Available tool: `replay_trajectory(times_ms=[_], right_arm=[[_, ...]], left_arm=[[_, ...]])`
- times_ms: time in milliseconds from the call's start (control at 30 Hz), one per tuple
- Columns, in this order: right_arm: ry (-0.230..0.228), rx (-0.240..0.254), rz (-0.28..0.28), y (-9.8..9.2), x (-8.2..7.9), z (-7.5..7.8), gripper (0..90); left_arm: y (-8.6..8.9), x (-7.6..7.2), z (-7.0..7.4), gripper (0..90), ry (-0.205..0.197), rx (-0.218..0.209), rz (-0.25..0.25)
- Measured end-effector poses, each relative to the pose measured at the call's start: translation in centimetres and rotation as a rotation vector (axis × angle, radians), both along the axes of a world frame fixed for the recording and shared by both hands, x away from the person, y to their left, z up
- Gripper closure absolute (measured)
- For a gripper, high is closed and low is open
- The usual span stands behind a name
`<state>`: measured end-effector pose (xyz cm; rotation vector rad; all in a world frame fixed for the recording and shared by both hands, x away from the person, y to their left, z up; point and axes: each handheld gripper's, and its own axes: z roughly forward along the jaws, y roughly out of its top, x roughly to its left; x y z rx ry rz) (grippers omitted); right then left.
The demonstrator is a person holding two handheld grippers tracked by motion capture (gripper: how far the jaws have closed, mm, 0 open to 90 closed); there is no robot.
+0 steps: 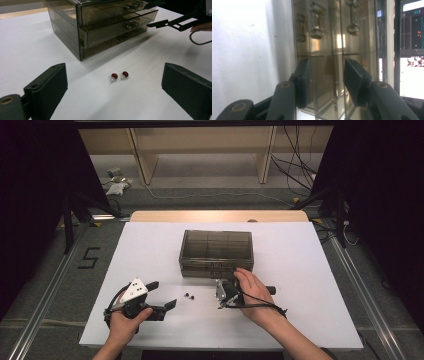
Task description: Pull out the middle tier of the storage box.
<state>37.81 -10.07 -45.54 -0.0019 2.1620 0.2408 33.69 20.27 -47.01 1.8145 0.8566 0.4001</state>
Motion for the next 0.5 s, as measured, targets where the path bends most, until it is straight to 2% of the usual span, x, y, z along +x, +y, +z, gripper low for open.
replay_trajectory(times_ms=[100,233,300,367,400,500], right_arm=[[0.025,-0.016,-0.014,-0.1,0.2,0.3,58.6],[0.075,-0.011,0.002,-0.1,0.9,0.6,60.6],[0.153,0.001,-0.007,-0.1,1.2,0.7,61.0],[0.158,0.001,0.008,-0.1,1.6,0.9,65.5],[0.174,-0.019,0.007,-0.2,1.8,1.1,66.3],[0.220,-0.014,0.023,-0.3,2.5,1.6,70.4]], left_arm=[[0.0,0.0,0.0,6.3,0.000,0.000,0.000],[0.0,0.0,0.0,6.3,-0.001,0.004,-0.003],[0.0,0.0,0.0,6.3,-0.001,0.001,0.000],[0.0,0.0,0.0,6.4,-0.001,0.000,-0.001],[0.0,0.0,0.0,6.5,0.000,0.005,-0.002],[0.0,0.0,0.0,6.6,-0.001,0.000,-0.002]])
